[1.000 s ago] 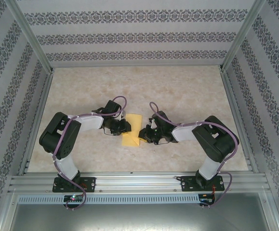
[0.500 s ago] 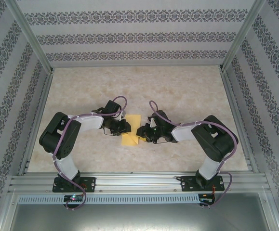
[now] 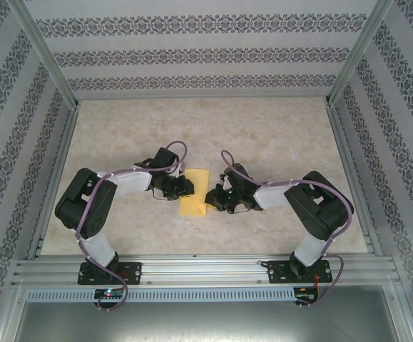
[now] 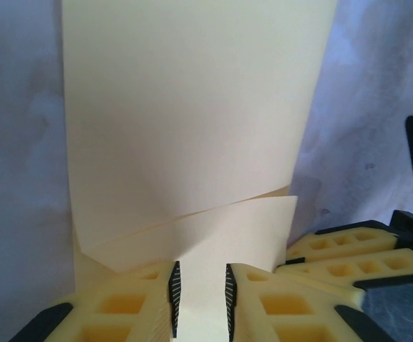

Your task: Fold a paper plane with a square sheet of paper (pick it up from the middle)

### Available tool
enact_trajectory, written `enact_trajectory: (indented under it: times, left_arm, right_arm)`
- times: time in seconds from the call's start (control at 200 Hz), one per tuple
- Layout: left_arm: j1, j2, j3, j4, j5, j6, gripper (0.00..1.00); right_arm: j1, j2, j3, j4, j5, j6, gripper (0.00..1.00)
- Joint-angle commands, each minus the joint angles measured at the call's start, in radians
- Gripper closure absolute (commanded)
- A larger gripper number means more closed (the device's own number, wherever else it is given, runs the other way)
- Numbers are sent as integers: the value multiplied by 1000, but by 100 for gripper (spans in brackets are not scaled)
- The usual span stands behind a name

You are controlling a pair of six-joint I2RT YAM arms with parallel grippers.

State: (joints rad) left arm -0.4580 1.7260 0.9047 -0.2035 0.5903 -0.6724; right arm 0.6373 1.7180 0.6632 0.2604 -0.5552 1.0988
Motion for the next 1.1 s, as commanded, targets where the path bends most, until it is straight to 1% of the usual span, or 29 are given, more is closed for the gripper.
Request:
enact_trajectory:
  times: [0.0, 0.07, 0.115, 0.17, 0.27, 0.305, 0.375, 0.435, 0.565, 0.664, 0.744, 0.819, 0.889, 0.989, 1.059, 1.094]
  left_arm:
    - [0, -57, 16, -41, -13, 7, 73]
    - [0, -85, 15, -51, -34, 5, 72]
    - [0, -106, 15, -63, -52, 6, 72]
    - [1, -136, 16, -80, -78, 4, 72]
    - [2, -201, 19, -116, -142, 1, 71]
    - [2, -224, 19, -133, -172, -2, 71]
    - [3, -284, 19, -165, -232, -4, 70]
    - [5, -324, 21, -192, -277, -2, 69]
    - [13, -403, 15, -229, -347, -5, 68]
    - [17, -449, 7, -242, -381, -13, 67]
    - [20, -475, 0, -256, -415, -23, 67]
    - [24, -502, -15, -266, -450, -38, 67]
    - [29, -539, -38, -281, -504, -70, 66]
    - [52, -601, -71, -325, -585, -118, 64]
    - [80, -651, -91, -359, -626, -142, 63]
    - [95, -679, -102, -376, -641, -152, 63]
  right_arm:
    - [0, -30, 32, -57, 18, -47, 87]
    - [0, -49, 44, -80, 24, -63, 88]
    - [-1, -65, 53, -98, 25, -79, 92]
    - [-2, -88, 68, -134, 24, -102, 92]
    - [-1, -148, 112, -283, 78, -177, 93]
    - [-1, -178, 137, -376, 112, -216, 92]
    - [0, -246, 204, -569, 195, -300, 92]
    - [5, -307, 273, -748, 295, -376, 92]
    - [18, -410, 431, -1095, 539, -499, 90]
    - [54, -440, 559, -1318, 731, -552, 87]
    - [92, -423, 664, -1498, 886, -548, 87]
    - [137, -366, 752, -1664, 1043, -518, 87]
    - [183, -306, 806, -1767, 1133, -495, 87]
    - [246, -206, 837, -1804, 1172, -465, 88]
    - [289, -127, 844, -1782, 1163, -443, 88]
    - [307, -83, 844, -1753, 1139, -441, 87]
